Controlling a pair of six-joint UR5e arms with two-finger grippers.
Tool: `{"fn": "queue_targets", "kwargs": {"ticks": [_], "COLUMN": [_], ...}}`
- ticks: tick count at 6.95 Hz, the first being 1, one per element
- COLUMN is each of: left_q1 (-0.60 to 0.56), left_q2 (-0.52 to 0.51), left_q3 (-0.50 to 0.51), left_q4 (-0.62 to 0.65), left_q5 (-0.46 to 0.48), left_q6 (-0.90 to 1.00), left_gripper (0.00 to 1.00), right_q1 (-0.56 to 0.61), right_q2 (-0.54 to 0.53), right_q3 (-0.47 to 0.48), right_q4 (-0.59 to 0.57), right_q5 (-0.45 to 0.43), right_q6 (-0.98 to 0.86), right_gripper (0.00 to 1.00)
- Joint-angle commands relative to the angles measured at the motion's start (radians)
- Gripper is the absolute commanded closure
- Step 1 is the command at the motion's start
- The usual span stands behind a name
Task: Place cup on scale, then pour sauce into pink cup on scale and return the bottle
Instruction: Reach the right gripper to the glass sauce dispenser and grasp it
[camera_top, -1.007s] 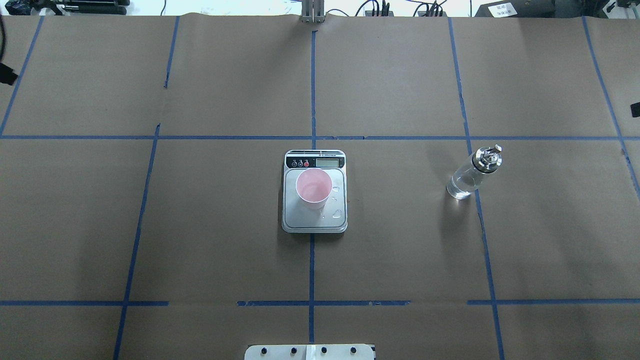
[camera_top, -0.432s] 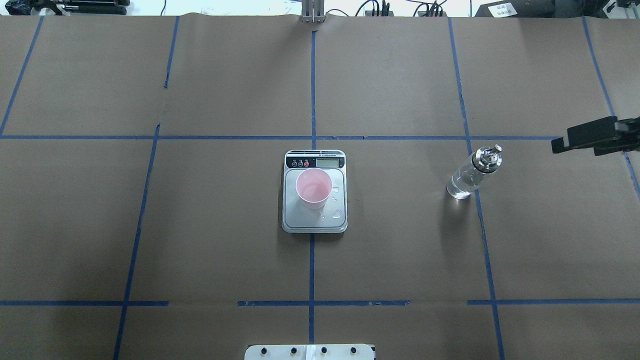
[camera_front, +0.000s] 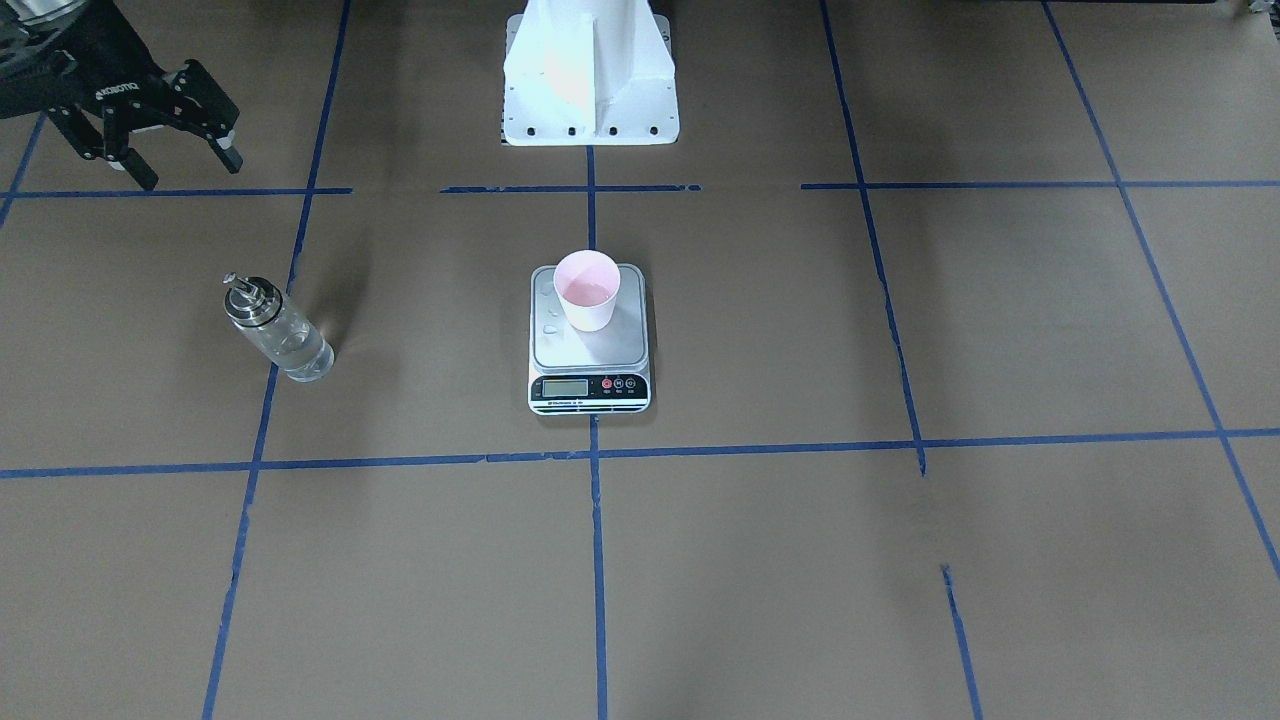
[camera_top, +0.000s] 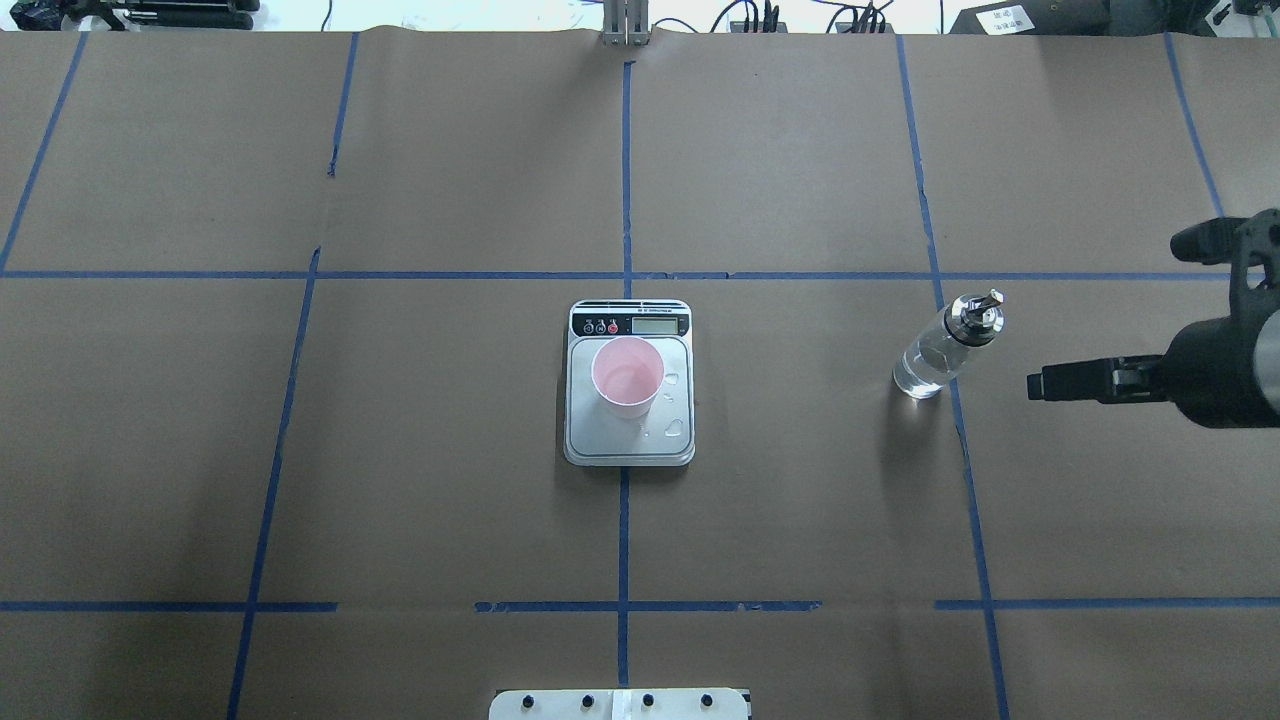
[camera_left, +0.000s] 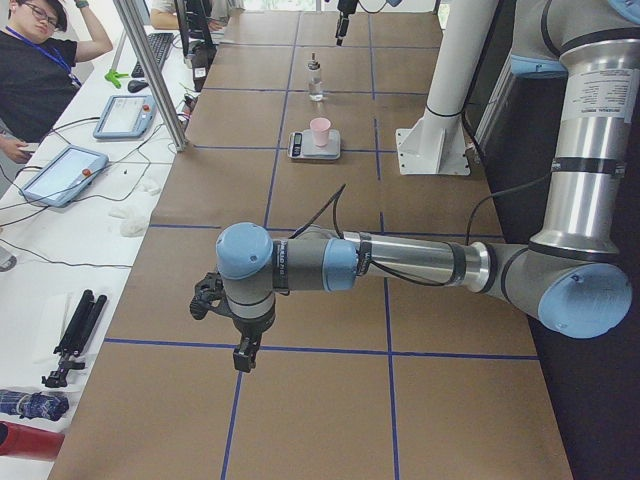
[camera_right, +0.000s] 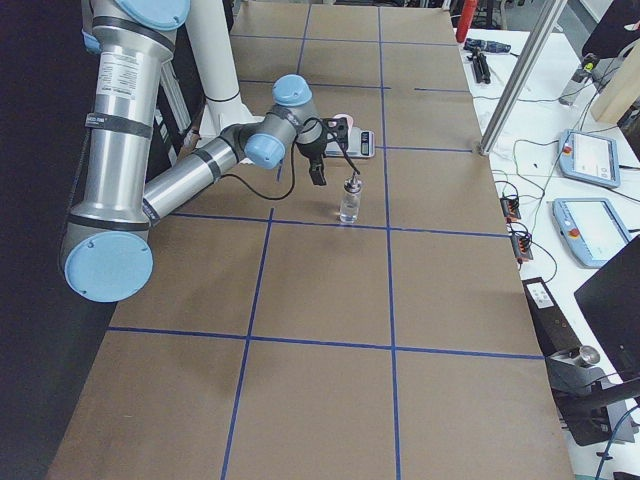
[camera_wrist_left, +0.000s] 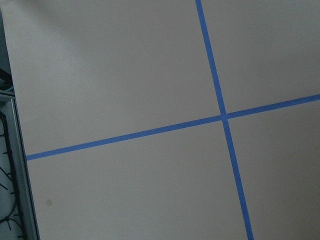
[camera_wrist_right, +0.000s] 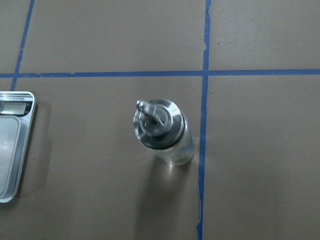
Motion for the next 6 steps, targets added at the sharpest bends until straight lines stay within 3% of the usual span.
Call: {"fn": "queue_targets", "kwargs": {"ticks": [1, 3, 4, 6], "left_q1": [0.0, 0.002, 0.002, 0.002], "left_q2": [0.002, 0.047, 0.056, 0.058], "left_q3": [0.005, 0.005, -0.007, -0.014], "left_q4": [0.0, -0.012, -0.012, -0.012], "left_q5": [-0.004, -0.018, -0.027, -0.03], "left_q6": [0.0, -0.023, -0.024, -0.026], "left_gripper": [0.0, 0.0, 0.0, 0.0], "right_q1": [-0.289, -0.368, -0.411, -0.442], "right_q2": [-0.061, -0.06, -0.052, -0.013], "right_q3": [-0.013, -0.17, -0.227, -0.338], "right_q4": [0.084, 0.293, 0.332, 0.42], "right_q5": [-0.401, -0.572, -0.682, -0.801], "right_q6": [0.155, 0.171, 0.172, 0.172], "right_gripper": [0.0, 0.0, 0.0, 0.0]}}
